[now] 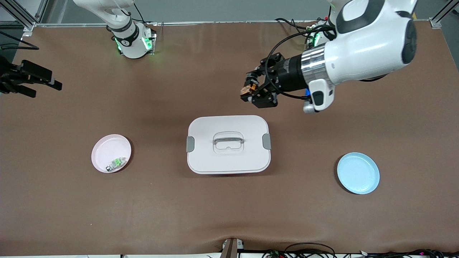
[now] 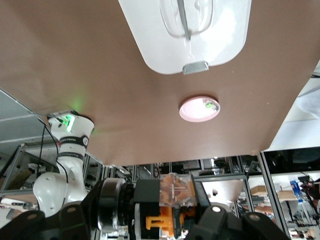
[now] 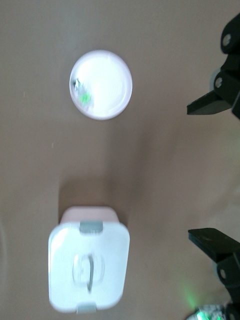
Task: Transfer orange switch to right arm and place
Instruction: 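Lift the orange switch and carry it toward the box with the left gripper, then hold the switch up while the right gripper reaches toward it, then close the right gripper on the switch while the left gripper releases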
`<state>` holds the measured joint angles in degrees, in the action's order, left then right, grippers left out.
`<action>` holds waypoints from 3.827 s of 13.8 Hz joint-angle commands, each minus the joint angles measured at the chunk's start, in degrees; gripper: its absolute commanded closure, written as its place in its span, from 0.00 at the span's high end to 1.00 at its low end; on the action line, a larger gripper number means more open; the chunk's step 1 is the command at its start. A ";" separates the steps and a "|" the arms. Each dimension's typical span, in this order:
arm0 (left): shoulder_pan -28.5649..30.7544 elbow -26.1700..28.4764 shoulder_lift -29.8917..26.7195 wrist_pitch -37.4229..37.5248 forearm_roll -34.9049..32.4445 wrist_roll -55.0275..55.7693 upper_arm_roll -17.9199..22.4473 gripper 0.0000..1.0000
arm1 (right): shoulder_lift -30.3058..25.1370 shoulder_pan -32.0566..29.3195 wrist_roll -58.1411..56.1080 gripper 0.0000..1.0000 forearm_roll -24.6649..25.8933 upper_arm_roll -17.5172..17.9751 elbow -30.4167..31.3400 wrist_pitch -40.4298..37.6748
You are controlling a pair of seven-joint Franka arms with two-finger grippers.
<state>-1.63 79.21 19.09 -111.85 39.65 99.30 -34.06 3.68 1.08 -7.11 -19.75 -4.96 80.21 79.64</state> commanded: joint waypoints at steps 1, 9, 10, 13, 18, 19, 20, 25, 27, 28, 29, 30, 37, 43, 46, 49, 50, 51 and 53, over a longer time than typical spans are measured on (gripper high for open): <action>-3.45 -0.37 2.44 -4.49 2.97 0.19 -0.31 0.22 | -0.25 3.74 4.45 1.00 -5.19 -0.14 1.17 2.09; -14.01 -0.37 4.99 -14.88 2.81 1.16 -0.04 0.22 | 0.62 19.92 24.95 1.00 -11.71 -0.23 2.59 17.56; -14.80 -0.37 5.26 -15.75 2.63 1.16 -0.04 0.22 | 0.89 20.45 25.48 1.00 -11.71 -0.23 2.67 17.74; -15.33 -0.37 5.35 -16.29 2.37 1.16 0.05 0.22 | -1.20 22.73 29.51 1.00 -11.80 -0.23 9.32 22.64; -16.83 -0.29 5.79 -18.66 2.10 1.16 0.13 0.22 | -7.71 23.88 34.17 1.00 -14.88 -0.14 16.81 26.01; -16.83 -0.29 5.87 -18.66 2.10 1.07 0.13 0.22 | -9.55 24.06 34.79 1.00 -14.96 -0.14 18.04 26.01; -16.91 -0.29 5.87 -18.66 2.10 1.07 0.13 0.22 | -11.22 24.06 35.32 1.00 -14.97 -0.14 19.45 26.18; -17.27 -0.29 6.23 -19.37 1.40 1.07 0.22 0.22 | -17.04 25.55 41.55 1.00 -14.36 5.64 26.58 35.30; -17.27 -0.29 6.14 -19.37 1.31 1.07 0.22 0.22 | -16.86 25.46 43.05 1.00 -14.09 8.12 28.07 40.05; -17.18 -0.29 6.05 -19.28 1.31 1.07 0.22 0.22 | -16.69 25.55 43.06 1.00 -14.00 8.38 29.03 41.55; -17.18 -0.29 6.05 -19.28 1.31 1.07 0.22 0.22 | -16.51 25.55 43.06 1.00 -13.91 8.65 29.39 41.74; -17.18 -0.29 5.96 -19.28 1.31 1.07 0.22 0.22 | -16.42 25.55 42.97 1.00 -13.13 8.65 29.65 41.91; -16.56 -0.29 5.61 -19.28 1.31 0.98 0.22 0.22 | -16.42 24.67 40.60 1.00 -11.36 8.39 32.38 41.74; -16.56 -0.20 5.61 -19.28 1.31 0.98 0.22 0.22 | -15.37 25.20 40.60 1.00 -11.36 8.47 32.73 43.41; -16.56 -0.20 5.61 -19.28 1.31 0.98 0.22 0.22 | -14.40 25.55 41.13 1.00 -11.36 8.65 32.56 44.72; -16.65 -0.11 5.61 -19.28 1.31 0.98 0.22 0.22 | -13.44 26.96 42.27 1.00 -11.36 8.74 32.12 46.74; -16.65 -0.11 5.61 -19.28 1.31 0.98 0.22 0.22 | -12.91 26.96 42.27 1.00 -11.36 8.74 32.12 46.84; -16.65 -0.11 5.61 -19.28 1.31 0.98 0.22 0.22 | -12.82 26.96 42.27 1.00 -11.36 8.74 32.03 46.84; -16.65 -0.11 5.61 -19.28 1.31 0.98 0.22 0.22 | -12.82 26.96 42.27 1.00 -11.36 8.74 32.03 46.66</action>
<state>-18.08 79.18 25.29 -130.58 41.45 99.96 -33.92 -8.94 27.52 34.25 -31.54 3.94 112.22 125.86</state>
